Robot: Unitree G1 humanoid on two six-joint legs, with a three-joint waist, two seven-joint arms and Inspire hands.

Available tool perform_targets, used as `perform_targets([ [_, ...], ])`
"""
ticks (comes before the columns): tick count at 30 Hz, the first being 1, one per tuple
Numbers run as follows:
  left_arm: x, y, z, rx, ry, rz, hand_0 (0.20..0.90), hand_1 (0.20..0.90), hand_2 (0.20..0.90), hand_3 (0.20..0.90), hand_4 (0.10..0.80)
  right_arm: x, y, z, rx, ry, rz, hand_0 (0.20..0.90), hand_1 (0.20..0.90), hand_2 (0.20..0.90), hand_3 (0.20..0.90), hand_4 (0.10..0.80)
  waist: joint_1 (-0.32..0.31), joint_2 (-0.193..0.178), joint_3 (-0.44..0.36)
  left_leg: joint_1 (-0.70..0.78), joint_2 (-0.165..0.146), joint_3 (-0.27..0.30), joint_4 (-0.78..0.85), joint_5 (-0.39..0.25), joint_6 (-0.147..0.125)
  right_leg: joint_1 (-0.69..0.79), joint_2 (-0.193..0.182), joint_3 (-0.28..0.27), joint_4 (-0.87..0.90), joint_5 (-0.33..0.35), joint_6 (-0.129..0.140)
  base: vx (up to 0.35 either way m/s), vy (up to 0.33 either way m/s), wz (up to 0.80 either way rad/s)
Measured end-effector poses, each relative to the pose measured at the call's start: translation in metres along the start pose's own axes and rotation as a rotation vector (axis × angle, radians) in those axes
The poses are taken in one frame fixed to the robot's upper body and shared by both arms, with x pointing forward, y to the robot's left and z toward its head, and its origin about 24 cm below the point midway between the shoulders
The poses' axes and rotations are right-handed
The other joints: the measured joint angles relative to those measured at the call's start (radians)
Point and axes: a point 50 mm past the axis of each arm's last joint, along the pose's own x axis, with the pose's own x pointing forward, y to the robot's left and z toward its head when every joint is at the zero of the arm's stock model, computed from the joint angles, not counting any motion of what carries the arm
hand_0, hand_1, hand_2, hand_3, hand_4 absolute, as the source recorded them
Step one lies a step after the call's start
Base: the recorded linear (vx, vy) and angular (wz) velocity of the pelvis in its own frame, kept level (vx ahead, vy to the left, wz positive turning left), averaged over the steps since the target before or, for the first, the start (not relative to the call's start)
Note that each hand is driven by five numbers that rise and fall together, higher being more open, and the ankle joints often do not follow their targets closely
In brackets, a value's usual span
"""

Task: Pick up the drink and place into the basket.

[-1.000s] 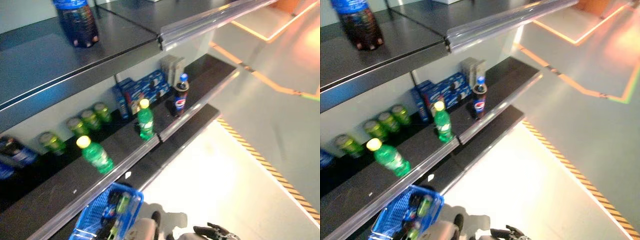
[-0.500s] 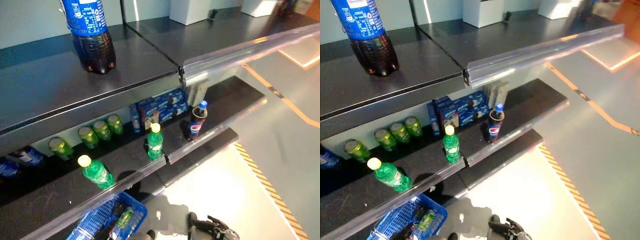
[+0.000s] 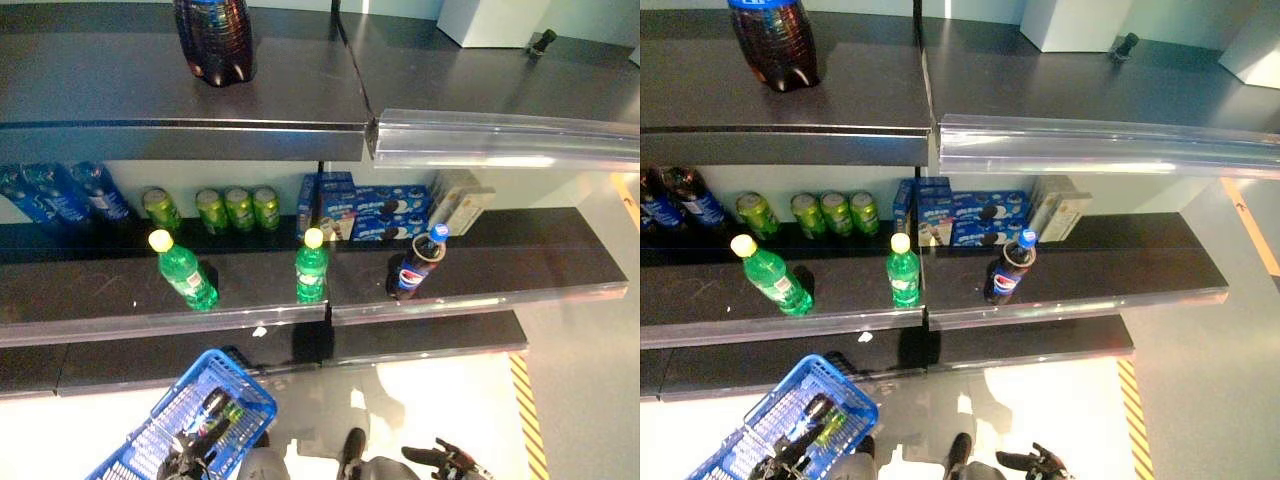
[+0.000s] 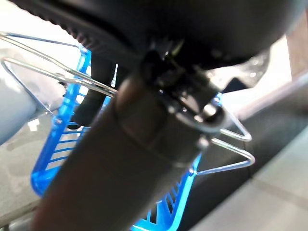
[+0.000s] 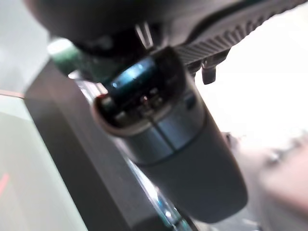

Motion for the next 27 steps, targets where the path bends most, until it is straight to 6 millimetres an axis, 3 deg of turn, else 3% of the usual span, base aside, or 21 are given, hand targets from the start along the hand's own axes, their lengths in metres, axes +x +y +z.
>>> perform_targets([
  [1, -0.001, 0.002, -0.004, -0.010, 0.012, 0.008, 0.300, 0.300, 0.300, 0.200, 0.100, 0.000, -0.004, 0.001, 0.002, -0.002, -0.009, 0.900, 0.900, 0.900, 0.900, 0.800, -0.002, 0.024, 0.003, 0.002, 0.007, -0.004, -0.026, -0.024, -0.003, -0.006, 0.012, 0.003, 0.017, -0.005, 0.007, -0.061, -0.022, 0.33],
  [2, -0.001, 0.004, -0.006, -0.031, 0.022, 0.022, 0.300, 0.300, 0.300, 0.200, 0.100, -0.001, -0.005, -0.007, 0.017, 0.029, -0.015, 0.900, 0.900, 0.900, 0.900, 0.800, 0.007, 0.022, 0.000, 0.007, 0.010, -0.004, -0.056, -0.029, -0.019, -0.033, 0.018, 0.018, 0.101, -0.042, 0.025, -0.053, 0.014, 0.31],
  [3, 0.000, 0.012, -0.003, -0.042, 0.015, 0.042, 0.300, 0.300, 0.300, 0.200, 0.100, -0.002, -0.003, -0.016, 0.022, 0.064, -0.011, 0.900, 0.900, 0.900, 0.900, 0.800, 0.007, 0.009, -0.009, 0.013, -0.005, -0.013, -0.068, -0.019, -0.021, -0.037, 0.017, 0.019, 0.164, -0.103, 0.006, -0.078, 0.065, 0.36],
  [4, 0.000, 0.017, -0.008, -0.039, 0.034, 0.047, 0.300, 0.300, 0.300, 0.200, 0.100, -0.003, -0.003, -0.021, 0.023, 0.083, -0.011, 0.900, 0.900, 0.900, 0.900, 0.800, 0.006, 0.015, -0.013, 0.018, -0.017, -0.025, -0.080, -0.005, -0.018, -0.033, 0.015, 0.035, 0.177, -0.127, 0.009, -0.077, 0.108, 0.41],
  [8, -0.004, 0.023, -0.024, -0.031, 0.074, 0.039, 0.300, 0.300, 0.300, 0.200, 0.100, -0.006, -0.010, -0.034, 0.034, 0.116, -0.035, 0.900, 0.900, 0.900, 0.900, 0.800, 0.001, 0.040, -0.062, 0.023, -0.033, -0.004, -0.151, 0.041, 0.023, -0.032, -0.010, 0.031, 0.168, -0.129, 0.019, -0.094, 0.162, 0.49],
  [10, -0.006, 0.026, -0.033, -0.033, 0.095, 0.043, 0.300, 0.300, 0.300, 0.200, 0.100, -0.006, -0.015, -0.032, 0.029, 0.110, -0.048, 0.900, 0.900, 0.900, 0.900, 0.800, 0.004, 0.053, -0.081, 0.036, -0.040, -0.006, -0.166, 0.061, 0.000, -0.025, -0.012, 0.025, 0.171, -0.133, 0.027, -0.096, 0.132, 0.17],
  [13, -0.007, 0.030, -0.035, -0.030, 0.100, 0.035, 0.300, 0.300, 0.300, 0.200, 0.100, -0.005, -0.006, -0.031, 0.035, 0.096, -0.023, 0.900, 0.900, 0.900, 0.900, 0.800, 0.002, 0.053, -0.103, 0.042, -0.053, -0.019, -0.168, 0.065, 0.002, -0.012, -0.022, 0.014, 0.167, -0.135, 0.038, -0.071, 0.103, 0.16],
  [16, -0.007, 0.033, -0.034, -0.026, 0.102, 0.039, 0.300, 0.300, 0.300, 0.200, 0.100, -0.005, 0.001, -0.031, 0.041, 0.088, -0.004, 0.900, 0.900, 0.900, 0.900, 0.800, -0.002, 0.054, -0.104, 0.052, -0.059, -0.034, -0.168, 0.067, 0.006, -0.005, -0.015, 0.045, 0.169, -0.140, 0.043, -0.061, 0.010, 0.23],
  [17, -0.006, 0.034, -0.032, -0.014, 0.102, 0.039, 0.300, 0.300, 0.300, 0.200, 0.100, -0.005, 0.006, -0.031, 0.044, 0.075, 0.007, 0.900, 0.900, 0.900, 0.900, 0.800, -0.026, 0.050, -0.106, 0.045, -0.070, -0.068, -0.177, 0.067, 0.014, -0.005, 0.005, 0.164, 0.198, -0.172, 0.051, -0.037, -0.055, 0.55],
  [19, -0.006, 0.034, -0.034, 0.030, 0.114, 0.031, 0.300, 0.300, 0.300, 0.200, 0.100, -0.006, 0.006, -0.032, 0.045, 0.069, 0.007, 0.900, 0.900, 0.900, 0.900, 0.800, -0.051, 0.053, -0.105, 0.046, -0.080, -0.106, -0.190, 0.079, 0.020, -0.003, 0.036, 0.285, 0.218, -0.194, 0.046, -0.064, -0.127, 0.62],
  [24, -0.006, 0.033, -0.032, 0.047, 0.122, 0.023, 0.300, 0.300, 0.300, 0.200, 0.100, -0.005, 0.010, -0.028, 0.006, 0.040, 0.022, 0.900, 0.900, 0.900, 0.900, 0.800, -0.083, 0.059, -0.101, 0.049, -0.080, -0.138, -0.206, 0.099, 0.016, -0.046, 0.024, 0.334, 0.285, -0.231, 0.052, -0.029, -0.177, 0.14],
  [25, -0.005, 0.030, -0.030, 0.046, 0.115, 0.015, 0.300, 0.300, 0.300, 0.200, 0.100, -0.005, 0.011, -0.022, 0.006, 0.009, 0.027, 0.900, 0.900, 0.900, 0.900, 0.800, -0.094, 0.063, -0.099, 0.042, -0.076, -0.139, -0.209, 0.100, 0.015, -0.079, -0.004, 0.373, 0.284, -0.226, 0.065, -0.078, -0.428, 0.05],
  [27, -0.005, 0.026, -0.029, 0.050, 0.112, 0.004, 0.300, 0.300, 0.300, 0.200, 0.100, -0.004, 0.012, -0.017, 0.003, -0.015, 0.031, 0.900, 0.900, 0.900, 0.900, 0.800, -0.107, 0.063, -0.097, 0.033, -0.056, -0.141, -0.206, 0.100, -0.007, -0.095, -0.050, 0.383, 0.229, -0.188, 0.114, -0.091, -0.553, 0.05],
])
